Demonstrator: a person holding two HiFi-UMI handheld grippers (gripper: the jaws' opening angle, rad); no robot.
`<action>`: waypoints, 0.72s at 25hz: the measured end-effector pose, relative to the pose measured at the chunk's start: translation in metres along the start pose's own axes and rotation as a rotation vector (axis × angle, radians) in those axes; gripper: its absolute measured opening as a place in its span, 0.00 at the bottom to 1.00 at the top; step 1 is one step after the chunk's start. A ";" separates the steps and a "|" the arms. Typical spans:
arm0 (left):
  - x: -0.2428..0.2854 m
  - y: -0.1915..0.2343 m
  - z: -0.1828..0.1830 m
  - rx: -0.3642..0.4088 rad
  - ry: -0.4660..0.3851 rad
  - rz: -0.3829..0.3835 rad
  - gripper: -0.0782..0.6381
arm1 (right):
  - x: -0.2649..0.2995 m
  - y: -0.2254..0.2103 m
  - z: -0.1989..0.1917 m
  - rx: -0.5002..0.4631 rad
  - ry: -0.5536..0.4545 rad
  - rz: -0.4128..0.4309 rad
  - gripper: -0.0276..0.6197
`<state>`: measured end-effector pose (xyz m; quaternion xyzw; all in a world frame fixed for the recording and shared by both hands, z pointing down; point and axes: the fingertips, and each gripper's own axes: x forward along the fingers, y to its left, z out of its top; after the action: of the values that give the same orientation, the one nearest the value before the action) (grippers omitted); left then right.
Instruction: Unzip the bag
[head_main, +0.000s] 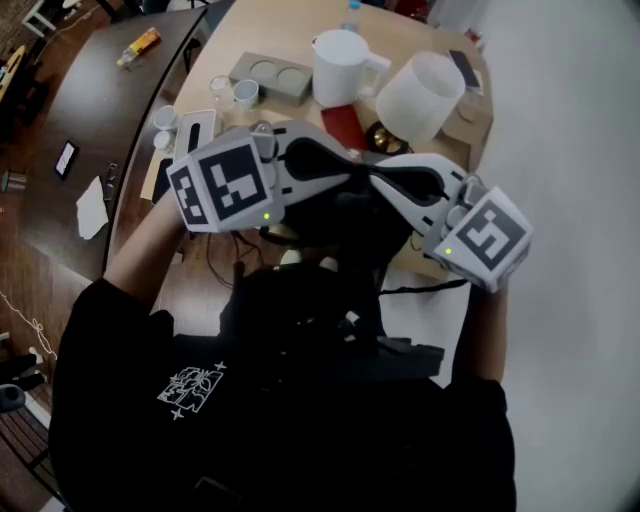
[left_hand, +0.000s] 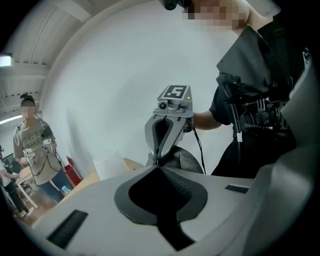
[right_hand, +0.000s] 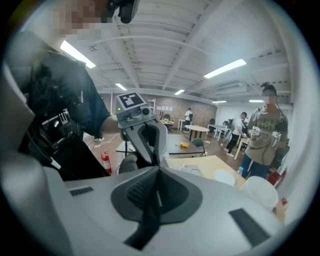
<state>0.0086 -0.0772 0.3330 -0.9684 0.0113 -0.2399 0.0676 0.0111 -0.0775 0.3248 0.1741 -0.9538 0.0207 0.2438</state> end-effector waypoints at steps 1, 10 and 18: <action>0.000 0.000 0.001 0.004 0.004 -0.018 0.13 | -0.001 0.000 0.001 -0.002 0.004 0.024 0.07; -0.001 0.001 0.007 -0.040 -0.055 -0.036 0.12 | -0.004 -0.002 0.002 0.013 -0.014 0.086 0.07; -0.009 0.004 0.016 -0.038 -0.094 -0.041 0.12 | -0.011 -0.002 0.008 -0.030 -0.010 0.125 0.07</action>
<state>0.0087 -0.0782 0.3141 -0.9798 -0.0070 -0.1950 0.0450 0.0167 -0.0773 0.3124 0.1108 -0.9642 0.0208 0.2400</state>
